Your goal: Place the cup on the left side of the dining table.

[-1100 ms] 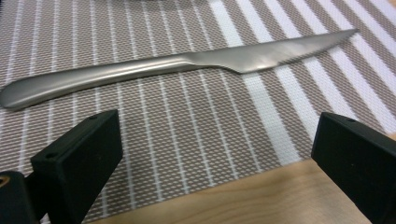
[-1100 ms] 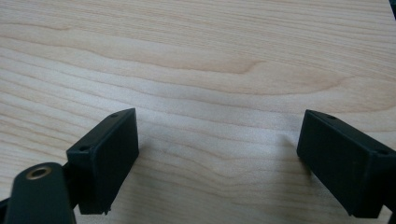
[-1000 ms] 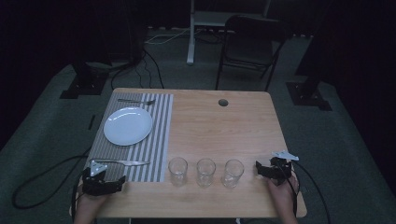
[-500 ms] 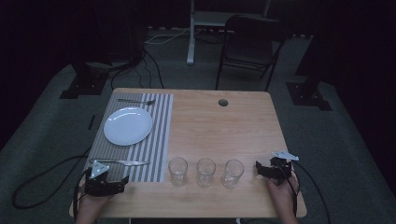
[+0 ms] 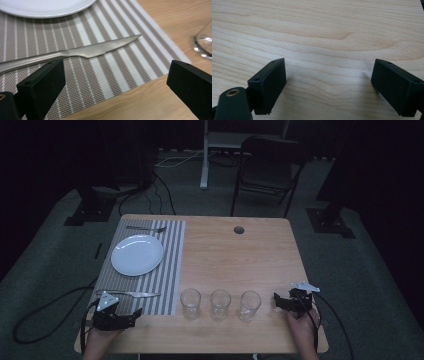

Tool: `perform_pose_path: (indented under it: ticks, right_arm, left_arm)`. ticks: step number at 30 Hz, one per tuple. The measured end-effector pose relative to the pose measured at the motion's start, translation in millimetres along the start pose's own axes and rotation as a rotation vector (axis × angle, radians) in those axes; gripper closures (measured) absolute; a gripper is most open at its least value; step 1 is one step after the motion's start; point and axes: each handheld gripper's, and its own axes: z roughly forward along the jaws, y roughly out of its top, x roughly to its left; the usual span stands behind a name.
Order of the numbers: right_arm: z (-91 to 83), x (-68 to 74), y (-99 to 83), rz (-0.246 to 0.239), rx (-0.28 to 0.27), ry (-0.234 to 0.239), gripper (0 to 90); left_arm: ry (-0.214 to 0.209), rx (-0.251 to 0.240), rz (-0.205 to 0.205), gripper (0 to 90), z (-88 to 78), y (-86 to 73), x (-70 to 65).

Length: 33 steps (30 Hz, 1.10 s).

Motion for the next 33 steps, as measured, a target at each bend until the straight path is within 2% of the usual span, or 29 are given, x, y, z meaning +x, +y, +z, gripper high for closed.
perform_pose_path:
  ticks: [1, 3, 5, 7, 11, 12, 13, 15, 16, 19, 20, 21, 22, 25, 31, 33]
  right_arm:
    - [0.0, 0.0, 0.0, 0.0, 0.0, 0.0, 12.4]
    - [0.0, 0.0, 0.0, 0.0, 0.0, 0.0, 12.3]
    - [0.0, 0.0, 0.0, 0.0, 0.0, 0.0, 12.3]
    - [0.0, 0.0, 0.0, -0.001, 0.0, 0.0, 12.4]
    - [-0.1, 0.0, 0.0, -0.001, 0.0, 0.0, 12.4]
    - [0.0, 0.0, 0.0, 0.0, 0.0, 0.0, 12.3]
    - [0.0, 0.0, 0.0, 0.0, 0.0, 0.0, 12.4]
    - [0.0, 0.0, 0.0, 0.0, 0.0, 0.0, 12.3]
    - [0.0, 0.0, 0.0, 0.0, 0.0, 0.0, 12.4]
    - [0.0, 0.0, 0.0, 0.0, 0.0, 0.0, 12.4]
    - [0.0, 0.0, 0.0, 0.001, 0.0, 0.0, 12.3]
    - [0.0, 0.0, 0.0, 0.0, 0.0, 0.0, 12.3]
    - [0.0, 0.0, 0.0, 0.0, 0.0, 0.0, 12.3]
    - [0.0, 0.0, 0.0, 0.0, 0.0, 0.0, 12.4]
    - [0.0, 0.0, 0.0, 0.0, 0.0, 0.0, 12.3]
    - [0.0, 0.0, 0.0, 0.0, 0.0, 0.0, 12.4]
  left_arm:
    - [-0.014, -0.003, 0.004, 2.5, -1.0, 0.8, -0.8]
    - [0.005, -0.015, 0.02, 2.5, -1.9, 2.1, -4.1]
    - [0.002, -0.026, 0.026, 2.6, -2.4, 3.1, -5.6]
    - [-0.022, -0.021, 0.026, 2.6, -2.2, 4.4, -6.3]
    - [-0.033, -0.02, 0.041, 2.6, -2.0, 6.7, -11.9]
    - [-0.047, -0.014, 0.042, 2.6, -1.8, 7.8, -13.1]
    - [-0.035, -0.023, 0.048, 2.6, -2.4, 8.5, -15.2]
    - [-0.068, -0.03, 0.046, 2.6, -3.7, 10.5, -17.4]
    - [-0.062, -0.041, 0.041, 2.6, -4.5, 11.5, -18.8]
    - [-0.087, -0.05, 0.053, 2.6, -5.6, 15.2, -23.9]
    - [-0.096, -0.051, 0.058, 2.6, -5.8, 16.1, -25.2]
    - [-0.087, -0.057, 0.067, 2.6, -6.1, 17.2, -27.4]
    - [-0.106, -0.051, 0.075, 2.6, -6.0, 18.5, -28.8]
    - [-0.128, -0.034, 0.092, 2.7, -4.6, 21.3, -33.4]
    - [-0.15, -0.05, 0.121, 2.7, -6.1, 25.8, -41.0]
    - [-0.174, -0.058, 0.13, 2.7, -7.1, 28.8, -42.7]
